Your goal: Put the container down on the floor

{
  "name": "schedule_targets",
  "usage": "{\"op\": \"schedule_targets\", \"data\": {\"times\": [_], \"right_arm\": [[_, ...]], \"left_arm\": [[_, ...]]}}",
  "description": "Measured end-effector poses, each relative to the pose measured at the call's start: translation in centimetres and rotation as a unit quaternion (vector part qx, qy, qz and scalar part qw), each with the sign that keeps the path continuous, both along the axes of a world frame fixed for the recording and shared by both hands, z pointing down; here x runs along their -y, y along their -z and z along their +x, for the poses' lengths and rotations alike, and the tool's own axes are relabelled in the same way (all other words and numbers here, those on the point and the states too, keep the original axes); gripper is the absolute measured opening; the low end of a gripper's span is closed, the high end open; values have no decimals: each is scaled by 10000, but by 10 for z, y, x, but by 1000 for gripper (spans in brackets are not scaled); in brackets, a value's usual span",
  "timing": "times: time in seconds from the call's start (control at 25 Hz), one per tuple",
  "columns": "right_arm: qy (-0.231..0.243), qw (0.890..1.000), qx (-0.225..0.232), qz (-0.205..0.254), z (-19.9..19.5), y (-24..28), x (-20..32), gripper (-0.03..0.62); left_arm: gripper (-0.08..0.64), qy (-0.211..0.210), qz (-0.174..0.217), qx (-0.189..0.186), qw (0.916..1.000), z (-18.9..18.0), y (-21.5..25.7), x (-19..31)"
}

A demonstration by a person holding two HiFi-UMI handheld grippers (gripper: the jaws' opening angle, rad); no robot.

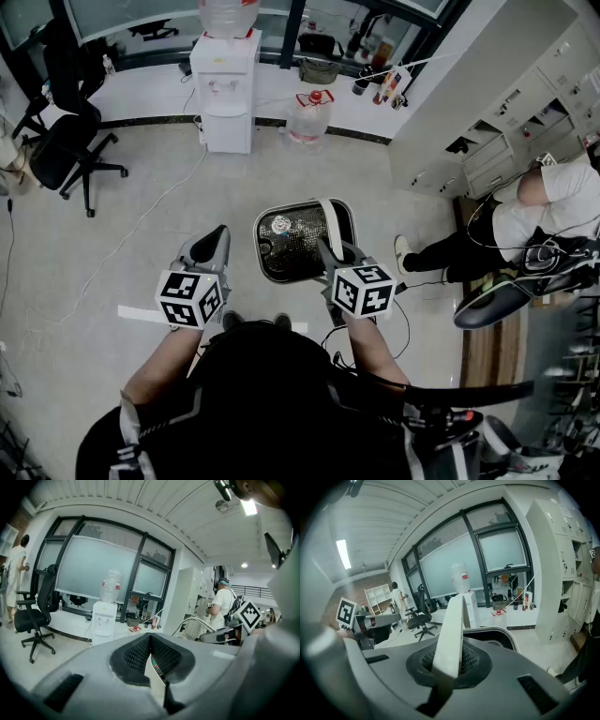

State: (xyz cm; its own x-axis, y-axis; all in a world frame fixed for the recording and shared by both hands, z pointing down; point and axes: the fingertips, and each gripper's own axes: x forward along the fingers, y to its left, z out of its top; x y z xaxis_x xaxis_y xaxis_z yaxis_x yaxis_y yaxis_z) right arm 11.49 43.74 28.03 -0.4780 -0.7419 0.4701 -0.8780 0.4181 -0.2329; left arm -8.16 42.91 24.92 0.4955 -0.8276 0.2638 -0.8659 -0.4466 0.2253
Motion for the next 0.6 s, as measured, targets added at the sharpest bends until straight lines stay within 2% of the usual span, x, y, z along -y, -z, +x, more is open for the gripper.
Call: {"op": "schedule_targets", "data": {"times": [0.6], "right_arm": [[-4, 10000, 25, -2, -14, 6, -4, 8]], "left_arm": [[6, -112, 1, -67, 9999, -2, 1, -8]]}}
